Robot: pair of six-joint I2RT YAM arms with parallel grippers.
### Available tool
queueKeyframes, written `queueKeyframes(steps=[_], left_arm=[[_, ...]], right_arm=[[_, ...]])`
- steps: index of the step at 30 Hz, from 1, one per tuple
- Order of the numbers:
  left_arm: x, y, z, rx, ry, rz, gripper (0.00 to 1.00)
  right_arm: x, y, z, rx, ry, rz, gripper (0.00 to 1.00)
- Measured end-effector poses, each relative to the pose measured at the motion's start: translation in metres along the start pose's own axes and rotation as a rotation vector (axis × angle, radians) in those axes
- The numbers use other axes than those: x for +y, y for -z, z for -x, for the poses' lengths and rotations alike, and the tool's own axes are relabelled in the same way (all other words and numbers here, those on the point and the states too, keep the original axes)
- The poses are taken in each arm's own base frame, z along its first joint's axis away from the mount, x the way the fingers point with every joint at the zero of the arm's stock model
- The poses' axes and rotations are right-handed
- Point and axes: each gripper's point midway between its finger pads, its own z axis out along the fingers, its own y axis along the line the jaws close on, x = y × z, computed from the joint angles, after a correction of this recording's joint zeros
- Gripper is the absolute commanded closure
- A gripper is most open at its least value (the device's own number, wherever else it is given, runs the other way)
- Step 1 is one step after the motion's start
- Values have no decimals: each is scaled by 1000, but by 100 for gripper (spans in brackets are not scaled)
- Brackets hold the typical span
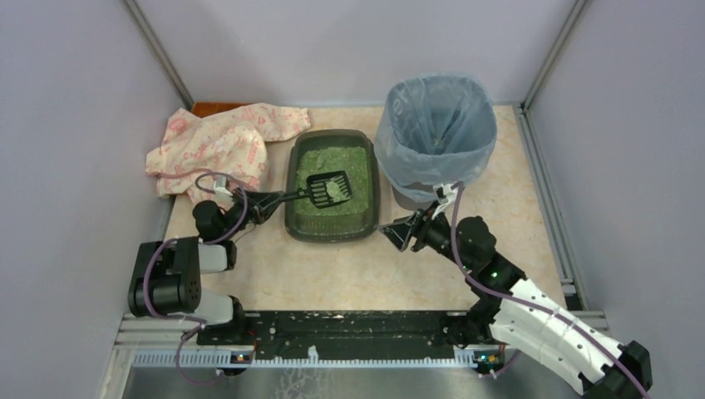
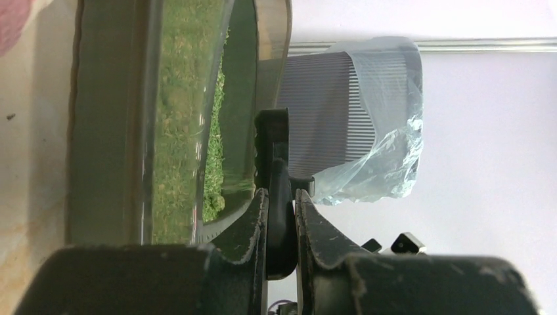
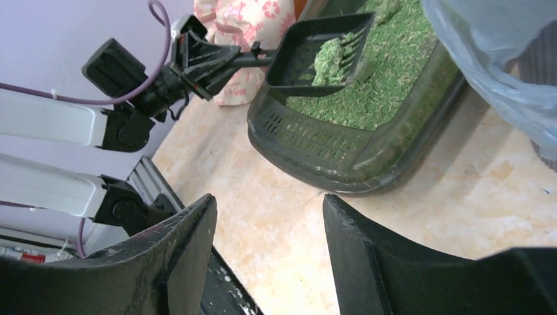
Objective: Clean the litter box
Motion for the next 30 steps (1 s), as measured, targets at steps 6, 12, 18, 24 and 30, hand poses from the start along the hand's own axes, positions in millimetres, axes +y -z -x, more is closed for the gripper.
queueKeyframes(steps=[6,12,18,24,30], left_arm=[[3,7,-15,20,40,-2,100],[-4,8,-16,14,16,-24,100],[-3,1,-12,27,14,-27,100],[21,-1,2,-1,69,16,100],[21,-7,-10,40,66,12,100]], right_arm=[[0,20,9,-57,0,-19,39],[-13,18,-2,-14,20,-73,39],[-28,8,-20,60,34,-114,39],[-34,7,-30,79,35,-122,39],[-31,9,-25,59,44,-110,39]])
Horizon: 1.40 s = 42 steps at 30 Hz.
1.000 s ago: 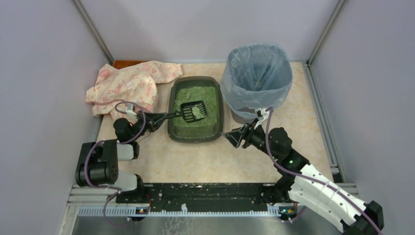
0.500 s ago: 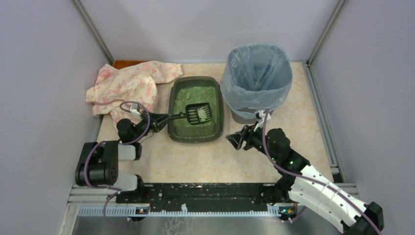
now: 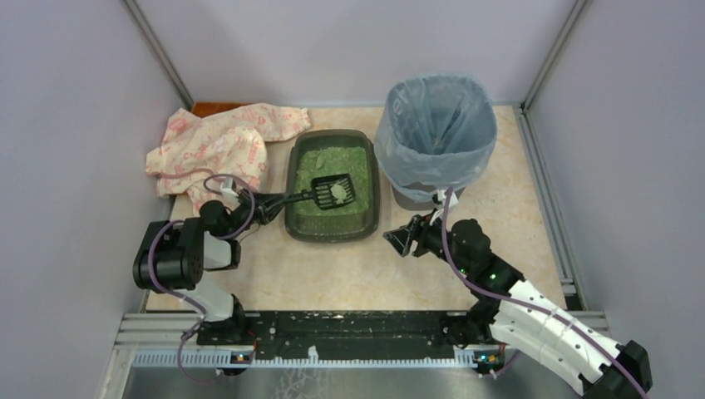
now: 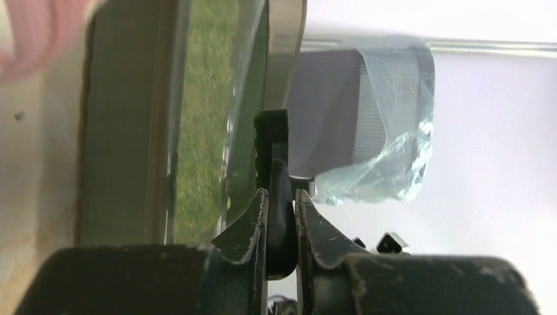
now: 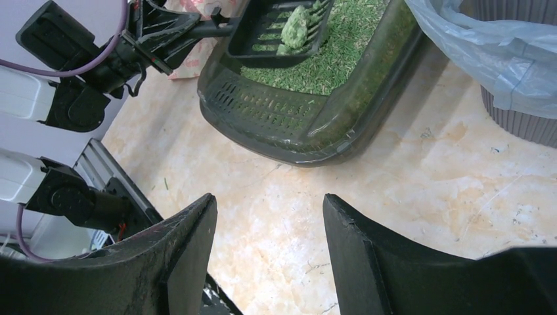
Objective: Clean the litter box
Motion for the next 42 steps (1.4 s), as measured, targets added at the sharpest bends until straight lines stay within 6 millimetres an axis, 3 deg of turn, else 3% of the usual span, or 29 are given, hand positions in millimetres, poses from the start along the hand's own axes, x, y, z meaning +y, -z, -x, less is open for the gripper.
queueKeyframes(steps=[5,7,12,18,26,33,37,42], left_arm=[[-9,-17,-2,13,-40,-22,100],[-9,-14,0,12,-52,-24,100],[-3,3,35,-84,-73,-6,100],[-3,1,14,-32,-91,-1,100],[-11,-2,3,-6,-145,-4,100],[-17,2,21,-54,-121,-6,100],[-41,-8,34,-58,-118,-36,100],[-99,-23,56,-74,-183,-125,100]], right_arm=[[-2,0,-2,1,1,-8,39],[-5,-1,-4,11,6,-18,39],[-7,3,-5,9,10,-27,39],[-11,3,-6,12,21,-44,37],[-19,-7,-21,66,15,-63,37],[-17,-8,-21,66,16,-55,37],[-17,-8,-21,66,16,-54,37],[-17,-9,-20,65,16,-54,37]])
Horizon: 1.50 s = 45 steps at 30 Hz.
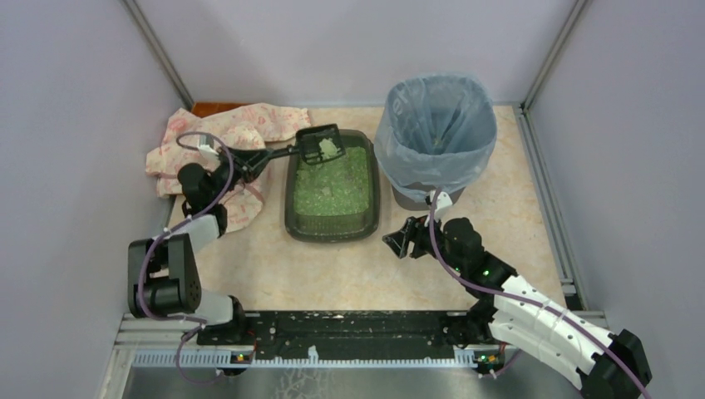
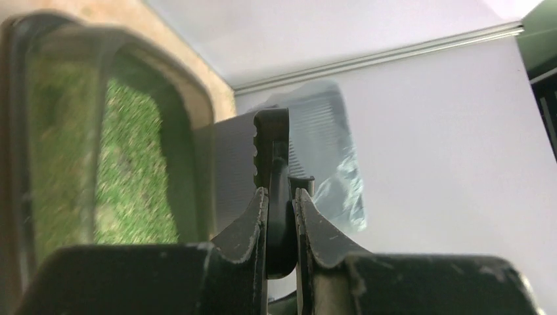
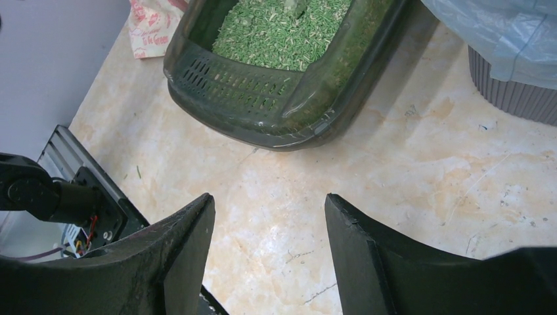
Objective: Clean the litter box
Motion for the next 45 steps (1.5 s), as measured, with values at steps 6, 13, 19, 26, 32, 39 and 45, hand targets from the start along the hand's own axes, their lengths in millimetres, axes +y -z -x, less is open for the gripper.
queueKeyframes(steps=[6,13,19,26,32,39,45], left_arm=[[-72,-24,34,-31,-77,-93,100],[-139,-61,37,-12,-92,-189,100],[-185,-116,-5,92,-93,-274,100],[-212,-175,-48,170,-160,-327,100],[-191,-215,-84,249,-309,-367,100],[-140,-229,-122,345,-511,-419,100],[-168,-204,-152,306,-876,-519,100]], right_arm=[[0,0,1,-2,1,1,37],[3,-1,4,-18,2,11,37],[3,-1,5,-21,2,13,37],[5,7,10,-43,6,16,37],[3,10,12,-55,8,5,37],[0,10,9,-45,17,-4,37],[-3,9,3,-28,24,-14,37]])
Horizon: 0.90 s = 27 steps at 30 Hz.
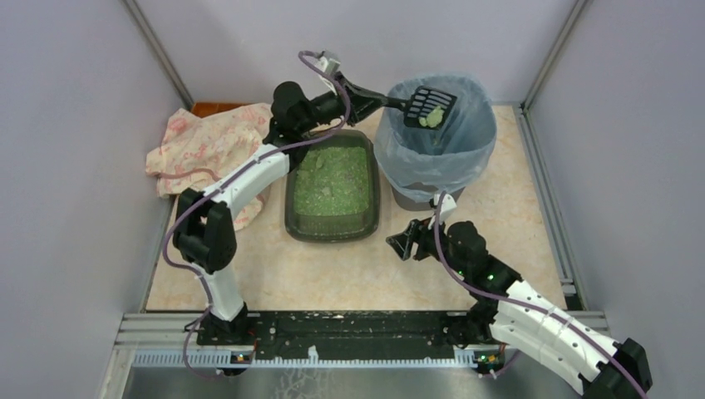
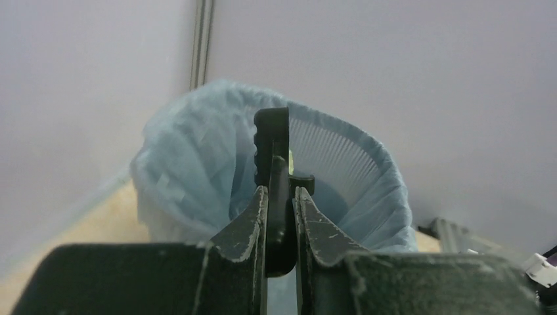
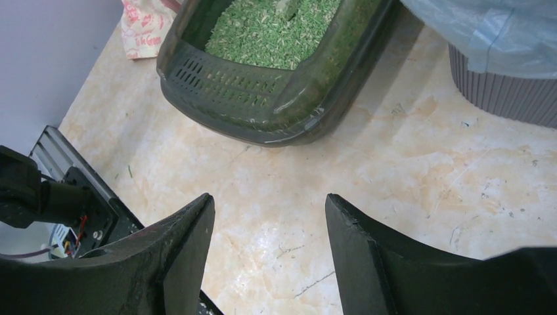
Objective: Clean the litter box
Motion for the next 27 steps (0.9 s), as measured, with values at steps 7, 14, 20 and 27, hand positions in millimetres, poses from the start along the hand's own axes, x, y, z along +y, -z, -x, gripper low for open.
queueKeyframes(steps=[7,14,20,27], left_arm=[[-72,-15,17,0,-348,-67,100],[-58,-13,13,26,-424,-8,100],[-43,-8,22,-5,-318,93,100],[-19,28,78,-134,-11,222,100]], right_arm=[[-4,-5,-10,41,3,-13,37],[-1,-8,-12,50,4,7,37],[-1,-7,-11,48,5,7,37],[1,-6,-8,33,6,15,37]])
